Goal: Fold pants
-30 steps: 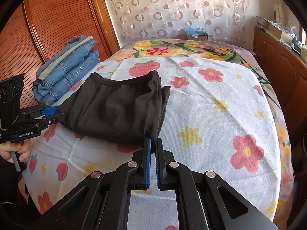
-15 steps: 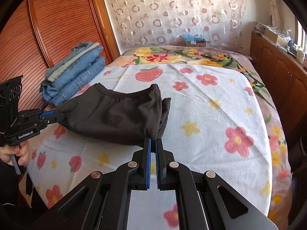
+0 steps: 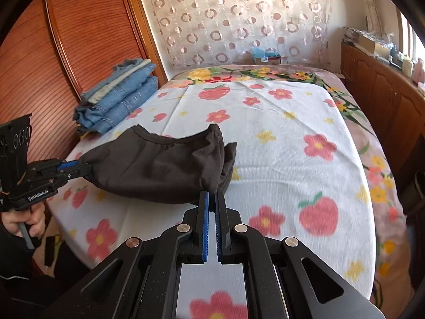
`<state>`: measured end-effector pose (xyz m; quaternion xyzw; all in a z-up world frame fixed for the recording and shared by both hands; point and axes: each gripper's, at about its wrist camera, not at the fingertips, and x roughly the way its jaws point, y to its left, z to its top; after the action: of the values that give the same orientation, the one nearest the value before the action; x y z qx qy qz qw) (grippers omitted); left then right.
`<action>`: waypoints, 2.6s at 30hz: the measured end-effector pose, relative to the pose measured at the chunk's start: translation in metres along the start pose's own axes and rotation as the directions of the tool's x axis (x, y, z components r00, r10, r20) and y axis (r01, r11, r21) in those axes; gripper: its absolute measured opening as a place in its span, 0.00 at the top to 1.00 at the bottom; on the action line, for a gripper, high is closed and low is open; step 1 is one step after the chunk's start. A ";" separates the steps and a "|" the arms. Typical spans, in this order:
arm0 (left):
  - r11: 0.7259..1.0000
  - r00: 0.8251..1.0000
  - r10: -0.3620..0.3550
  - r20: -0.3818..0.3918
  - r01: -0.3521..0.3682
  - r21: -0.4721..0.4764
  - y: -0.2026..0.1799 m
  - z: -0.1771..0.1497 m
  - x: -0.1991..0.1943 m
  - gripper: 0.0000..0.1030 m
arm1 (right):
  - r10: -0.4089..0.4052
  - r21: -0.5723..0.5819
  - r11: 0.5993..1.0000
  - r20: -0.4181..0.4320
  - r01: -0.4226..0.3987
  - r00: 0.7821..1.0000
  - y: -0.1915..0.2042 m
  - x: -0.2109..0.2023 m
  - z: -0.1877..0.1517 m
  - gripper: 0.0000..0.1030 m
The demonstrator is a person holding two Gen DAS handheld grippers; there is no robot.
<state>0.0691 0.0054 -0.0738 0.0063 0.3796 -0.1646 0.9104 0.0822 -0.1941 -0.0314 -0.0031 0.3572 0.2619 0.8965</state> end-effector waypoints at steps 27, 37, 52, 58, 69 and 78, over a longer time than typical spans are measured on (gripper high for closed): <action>1.000 1.000 0.015 0.005 -0.014 -0.027 0.006 0.009 -0.001 0.20 | -0.049 -0.061 0.997 0.007 0.050 0.999 0.014 -0.008 0.005 0.69; 0.998 0.997 0.059 -0.046 -0.060 -0.028 0.016 0.022 0.038 0.20 | -0.052 -0.046 0.998 -0.018 0.051 0.998 0.005 0.039 0.020 0.58; 0.994 0.992 0.050 -0.114 -0.060 -0.086 0.044 0.024 0.076 0.20 | -0.023 0.010 1.000 -0.071 0.024 0.997 -0.005 0.075 0.031 0.57; 0.995 0.992 0.062 -0.111 -0.071 -0.074 0.042 0.024 0.080 0.20 | -0.012 0.020 1.000 -0.052 0.013 0.999 -0.002 0.082 0.031 0.57; 0.994 0.988 0.105 -0.110 -0.108 -0.021 0.035 0.021 0.083 0.18 | -0.050 -0.024 0.998 -0.036 0.049 0.998 0.007 0.083 0.025 0.57; 0.994 0.989 0.102 -0.109 -0.105 -0.025 0.037 0.021 0.083 0.18 | -0.065 -0.046 0.997 -0.036 0.063 0.997 0.006 0.083 0.027 0.57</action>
<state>0.1494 0.0132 -0.1209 0.0210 0.4298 -0.1107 0.8959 0.1467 -0.1447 -0.0637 -0.0396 0.3675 0.2408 0.8974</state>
